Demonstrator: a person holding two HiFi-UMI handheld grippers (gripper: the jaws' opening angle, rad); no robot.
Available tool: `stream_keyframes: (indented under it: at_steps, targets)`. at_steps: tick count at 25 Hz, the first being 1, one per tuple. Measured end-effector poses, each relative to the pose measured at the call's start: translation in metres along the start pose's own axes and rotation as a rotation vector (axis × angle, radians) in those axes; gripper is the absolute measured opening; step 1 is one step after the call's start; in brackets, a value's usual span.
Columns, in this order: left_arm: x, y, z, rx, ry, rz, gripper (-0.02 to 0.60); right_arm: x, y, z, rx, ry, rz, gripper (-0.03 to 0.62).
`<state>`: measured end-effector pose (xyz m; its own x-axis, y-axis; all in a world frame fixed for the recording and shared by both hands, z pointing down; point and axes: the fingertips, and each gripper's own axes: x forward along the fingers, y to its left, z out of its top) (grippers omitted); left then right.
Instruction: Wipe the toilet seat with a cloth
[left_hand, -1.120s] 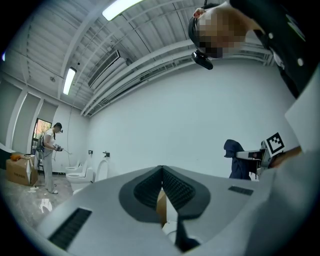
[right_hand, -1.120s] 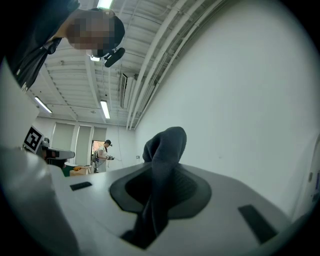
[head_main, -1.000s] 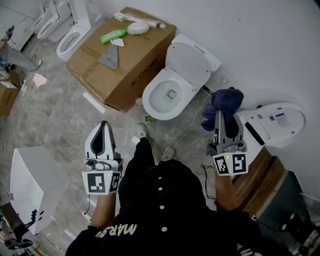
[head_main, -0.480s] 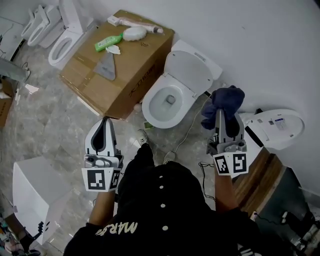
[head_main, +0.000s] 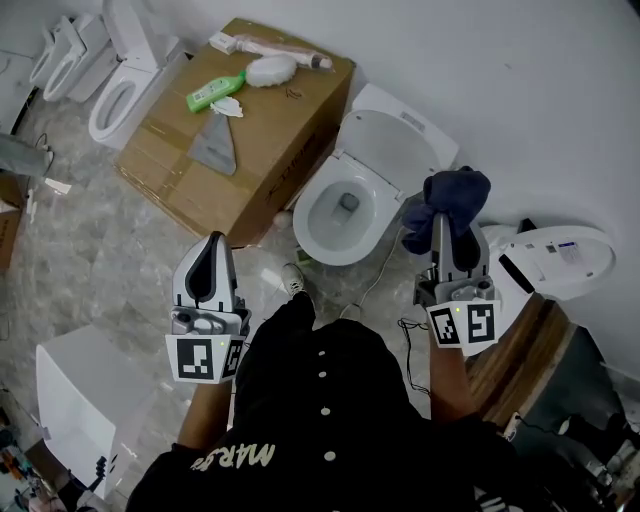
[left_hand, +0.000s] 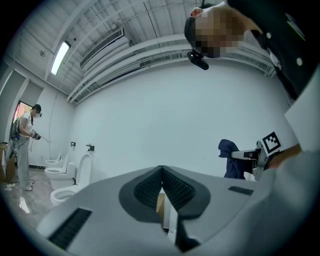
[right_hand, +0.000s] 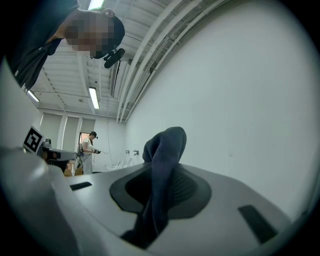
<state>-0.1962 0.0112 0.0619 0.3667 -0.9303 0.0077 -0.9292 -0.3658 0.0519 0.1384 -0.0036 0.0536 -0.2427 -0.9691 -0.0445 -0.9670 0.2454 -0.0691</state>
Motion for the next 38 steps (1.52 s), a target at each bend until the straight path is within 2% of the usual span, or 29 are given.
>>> stream_keyframes:
  at_steps: [5, 9, 13, 25, 33, 38]
  targets:
    - [0.022, 0.017, -0.011, -0.008, 0.025, -0.066, 0.011, 0.009, 0.002, -0.012, -0.018, 0.03, -0.055, 0.074]
    - [0.039, 0.016, -0.025, -0.014, 0.055, -0.127, 0.011, 0.01, -0.001, -0.025, -0.032, 0.064, -0.087, 0.074]
    - [0.06, 0.009, -0.036, -0.034, 0.082, -0.15, 0.011, 0.019, -0.017, -0.044, -0.029, 0.12, -0.101, 0.074]
    - [0.101, -0.029, -0.061, -0.066, 0.135, -0.118, 0.011, 0.063, -0.052, -0.103, -0.094, 0.223, 0.033, 0.074]
    - [0.112, -0.042, -0.105, -0.079, 0.2, -0.125, 0.011, 0.094, -0.063, -0.165, -0.152, 0.291, 0.138, 0.073]
    - [0.118, -0.052, -0.139, -0.068, 0.239, -0.154, 0.011, 0.112, -0.062, -0.217, -0.236, 0.341, 0.232, 0.072]
